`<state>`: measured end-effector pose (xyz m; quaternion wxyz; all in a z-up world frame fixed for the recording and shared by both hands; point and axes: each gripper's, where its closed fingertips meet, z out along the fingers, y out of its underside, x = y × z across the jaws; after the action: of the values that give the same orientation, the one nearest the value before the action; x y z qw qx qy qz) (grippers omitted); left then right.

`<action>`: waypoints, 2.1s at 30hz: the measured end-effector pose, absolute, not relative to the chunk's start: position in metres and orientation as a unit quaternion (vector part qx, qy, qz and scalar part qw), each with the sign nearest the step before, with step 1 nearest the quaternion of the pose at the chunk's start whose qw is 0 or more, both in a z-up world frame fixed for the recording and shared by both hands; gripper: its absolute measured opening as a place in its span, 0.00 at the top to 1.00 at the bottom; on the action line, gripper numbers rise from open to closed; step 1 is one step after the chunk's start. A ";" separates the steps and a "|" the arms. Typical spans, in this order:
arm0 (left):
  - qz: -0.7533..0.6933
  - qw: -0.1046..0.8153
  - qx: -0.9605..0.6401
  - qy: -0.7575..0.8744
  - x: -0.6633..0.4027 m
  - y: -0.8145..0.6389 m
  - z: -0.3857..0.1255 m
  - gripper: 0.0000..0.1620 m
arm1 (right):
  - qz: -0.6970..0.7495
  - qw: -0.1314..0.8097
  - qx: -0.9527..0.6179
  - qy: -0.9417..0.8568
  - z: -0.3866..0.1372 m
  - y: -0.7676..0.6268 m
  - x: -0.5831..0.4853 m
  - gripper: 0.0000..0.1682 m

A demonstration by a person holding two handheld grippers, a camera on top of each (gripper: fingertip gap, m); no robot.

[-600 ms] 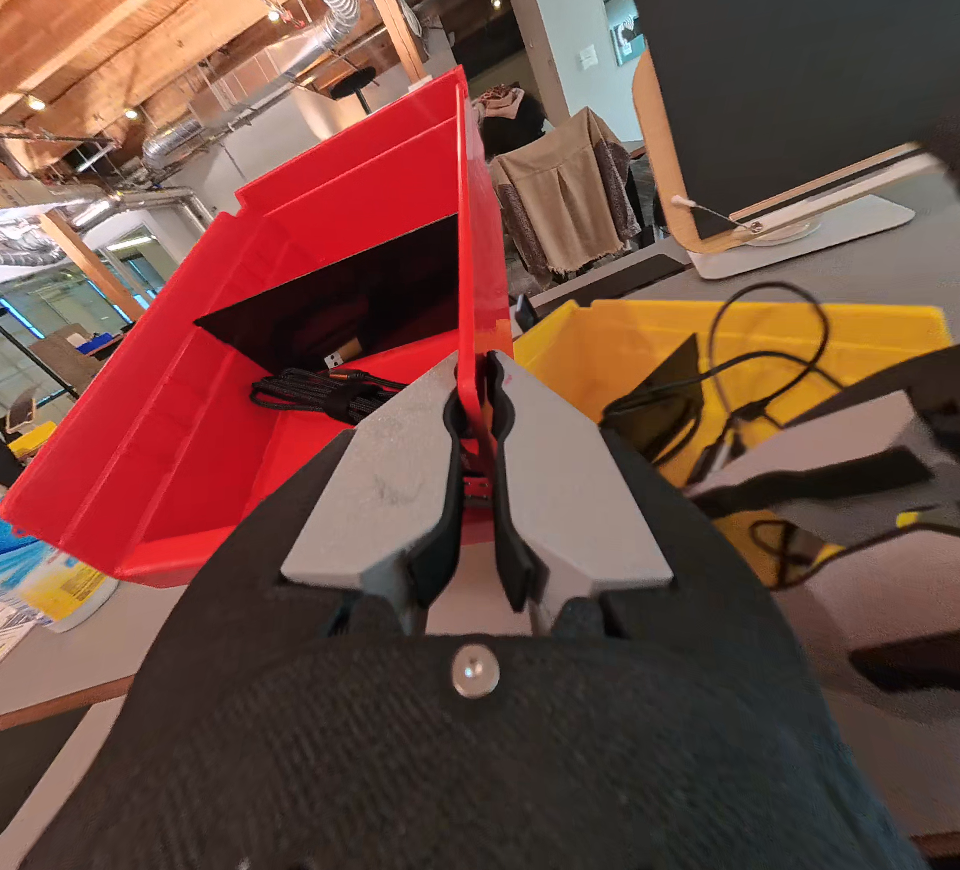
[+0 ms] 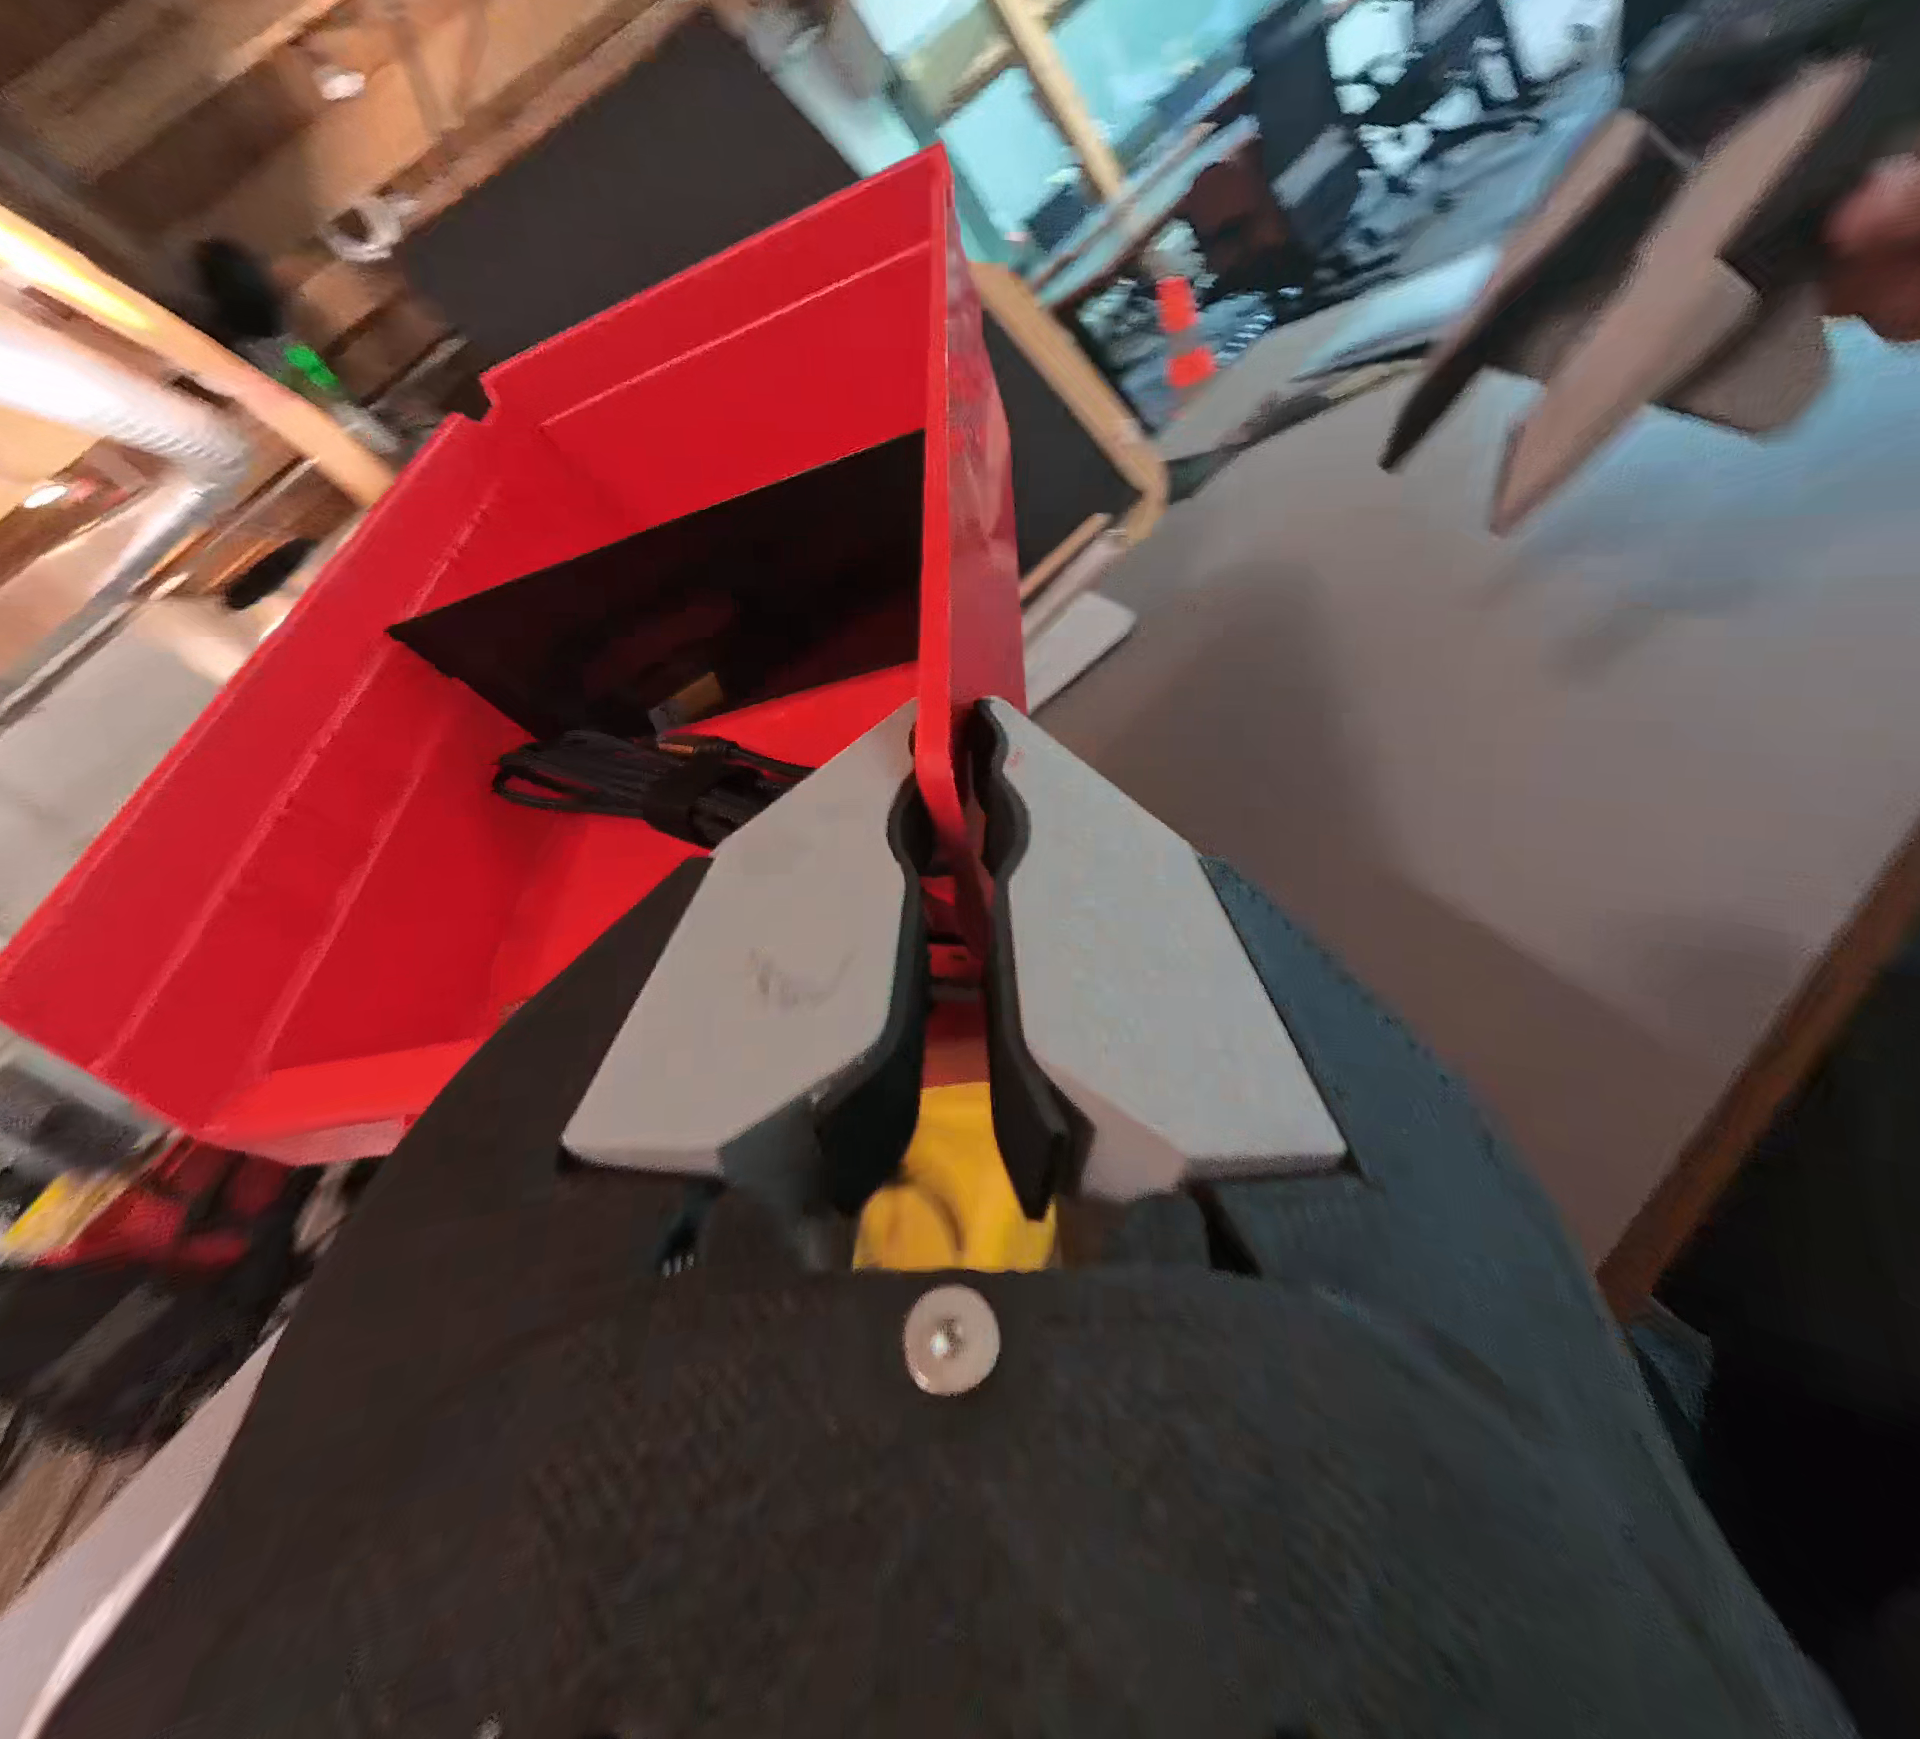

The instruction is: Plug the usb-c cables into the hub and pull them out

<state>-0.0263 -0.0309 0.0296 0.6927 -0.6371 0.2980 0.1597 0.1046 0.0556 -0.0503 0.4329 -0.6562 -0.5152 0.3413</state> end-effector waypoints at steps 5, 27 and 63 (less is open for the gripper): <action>0.076 0.643 -0.660 0.382 0.074 0.007 -0.037 0.98 | 0.250 0.452 -0.702 -0.490 -0.063 0.088 0.190 0.60; -0.137 0.505 -0.795 0.308 0.068 0.008 -0.102 0.62 | 0.134 0.440 -0.661 -0.593 -0.116 0.076 0.137 0.63; 0.051 0.545 -0.831 0.096 -0.122 -0.018 -0.138 0.55 | 0.049 0.486 -0.754 -0.439 -0.152 0.157 0.176 0.97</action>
<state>-0.1215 -0.0183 -0.1376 0.5451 -0.8312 0.0964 0.0514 0.1764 0.1573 -0.1522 0.4861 -0.7541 -0.4388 0.0495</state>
